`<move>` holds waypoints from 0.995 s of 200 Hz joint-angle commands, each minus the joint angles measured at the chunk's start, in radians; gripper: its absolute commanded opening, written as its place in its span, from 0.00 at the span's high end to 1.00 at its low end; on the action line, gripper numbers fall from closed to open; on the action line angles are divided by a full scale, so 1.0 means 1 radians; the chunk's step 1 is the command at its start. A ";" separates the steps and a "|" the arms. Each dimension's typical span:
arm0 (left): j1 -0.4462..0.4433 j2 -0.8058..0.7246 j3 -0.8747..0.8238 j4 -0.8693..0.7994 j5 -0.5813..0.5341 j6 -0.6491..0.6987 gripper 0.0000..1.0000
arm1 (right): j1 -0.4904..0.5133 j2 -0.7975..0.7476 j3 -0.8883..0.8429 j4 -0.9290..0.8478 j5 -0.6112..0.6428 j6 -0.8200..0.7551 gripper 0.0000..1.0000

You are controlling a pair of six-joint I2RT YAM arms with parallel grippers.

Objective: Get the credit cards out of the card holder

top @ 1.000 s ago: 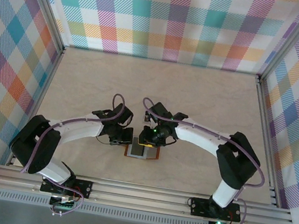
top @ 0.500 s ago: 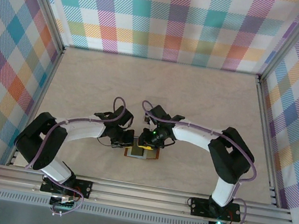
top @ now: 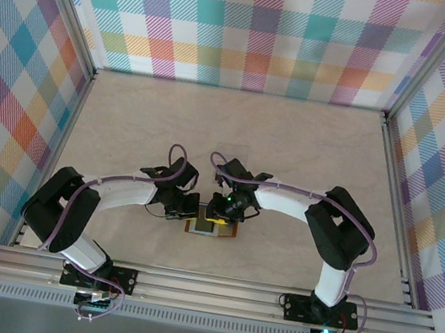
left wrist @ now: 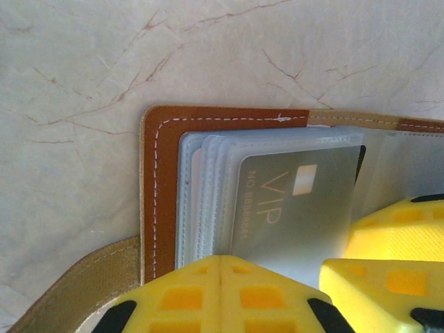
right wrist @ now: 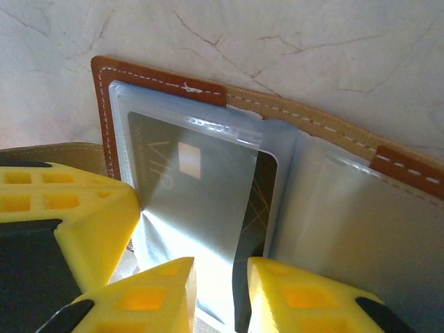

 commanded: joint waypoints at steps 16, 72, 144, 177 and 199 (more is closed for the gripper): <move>0.005 -0.006 -0.004 -0.081 -0.066 0.008 0.94 | -0.004 0.011 -0.030 -0.032 0.035 -0.016 0.71; 0.005 -0.044 -0.018 -0.109 -0.112 0.022 0.94 | -0.003 -0.012 -0.040 -0.081 0.036 -0.031 0.71; 0.004 -0.072 0.004 -0.124 -0.100 0.030 0.94 | -0.004 -0.074 -0.055 -0.061 0.024 -0.028 0.68; -0.006 -0.065 0.065 -0.154 -0.085 0.038 0.93 | -0.022 -0.089 -0.075 -0.025 -0.017 -0.013 0.68; -0.012 -0.052 0.104 -0.185 -0.088 0.049 0.93 | -0.033 -0.091 -0.092 0.012 -0.050 -0.002 0.68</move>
